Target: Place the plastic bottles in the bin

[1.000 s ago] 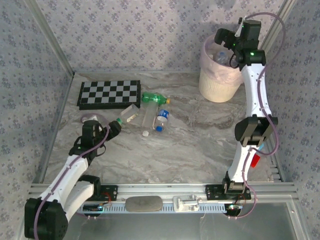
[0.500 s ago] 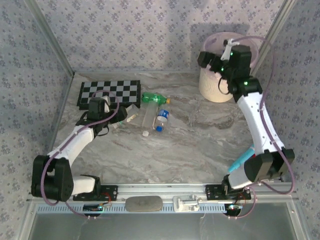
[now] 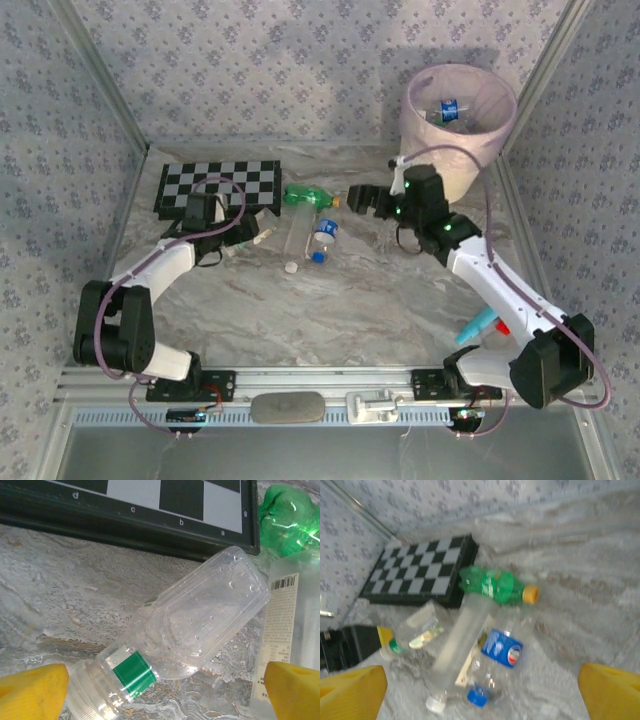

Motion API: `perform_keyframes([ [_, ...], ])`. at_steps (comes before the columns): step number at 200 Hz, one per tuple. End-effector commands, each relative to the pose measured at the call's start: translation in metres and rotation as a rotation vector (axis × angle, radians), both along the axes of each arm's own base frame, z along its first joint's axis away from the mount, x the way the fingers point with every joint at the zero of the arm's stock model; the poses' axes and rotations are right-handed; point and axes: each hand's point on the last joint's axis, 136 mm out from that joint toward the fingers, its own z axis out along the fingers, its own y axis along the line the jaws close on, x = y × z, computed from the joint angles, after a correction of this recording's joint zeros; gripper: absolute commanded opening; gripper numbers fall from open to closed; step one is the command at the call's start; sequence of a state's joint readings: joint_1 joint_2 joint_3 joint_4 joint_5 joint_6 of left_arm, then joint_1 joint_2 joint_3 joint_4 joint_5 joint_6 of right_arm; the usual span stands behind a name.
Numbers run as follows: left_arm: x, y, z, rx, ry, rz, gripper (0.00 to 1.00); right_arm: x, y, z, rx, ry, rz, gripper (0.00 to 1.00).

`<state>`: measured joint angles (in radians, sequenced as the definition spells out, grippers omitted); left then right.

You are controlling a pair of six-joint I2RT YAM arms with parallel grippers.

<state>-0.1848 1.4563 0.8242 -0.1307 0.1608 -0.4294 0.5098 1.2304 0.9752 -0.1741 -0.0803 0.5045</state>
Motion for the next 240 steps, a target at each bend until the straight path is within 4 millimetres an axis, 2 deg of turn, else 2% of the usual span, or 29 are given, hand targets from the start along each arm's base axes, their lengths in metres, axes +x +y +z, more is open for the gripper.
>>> perform_keyframes([
  [1, 0.009, -0.013, 0.008, -0.043, -0.028, -0.056, 1.00, -0.005, -0.007, -0.008, 0.043, 0.006, -0.089, 1.00],
  [22, 0.006, -0.019, 0.001, -0.042, -0.006, -0.075, 1.00, -0.010, -0.009, -0.022, 0.052, 0.032, -0.100, 1.00],
  [73, -0.011, -0.034, -0.014, 0.004, 0.037, -0.121, 1.00, -0.010, -0.006, -0.021, 0.052, 0.034, -0.084, 1.00],
  [109, -0.017, -0.030, -0.027, 0.087, 0.069, -0.118, 0.99, -0.010, -0.001, -0.023, 0.055, 0.043, -0.069, 1.00],
  [151, -0.003, -0.022, -0.029, 0.268, 0.071, -0.135, 1.00, -0.010, 0.000, -0.022, 0.049, 0.043, -0.066, 1.00],
  [180, 0.009, -0.024, -0.035, 0.317, 0.090, -0.156, 0.99, -0.011, -0.002, -0.022, 0.042, 0.042, -0.073, 1.00],
  [240, 0.015, -0.039, -0.050, 0.347, 0.116, -0.224, 0.85, -0.014, -0.009, -0.022, 0.025, 0.040, -0.090, 1.00],
])
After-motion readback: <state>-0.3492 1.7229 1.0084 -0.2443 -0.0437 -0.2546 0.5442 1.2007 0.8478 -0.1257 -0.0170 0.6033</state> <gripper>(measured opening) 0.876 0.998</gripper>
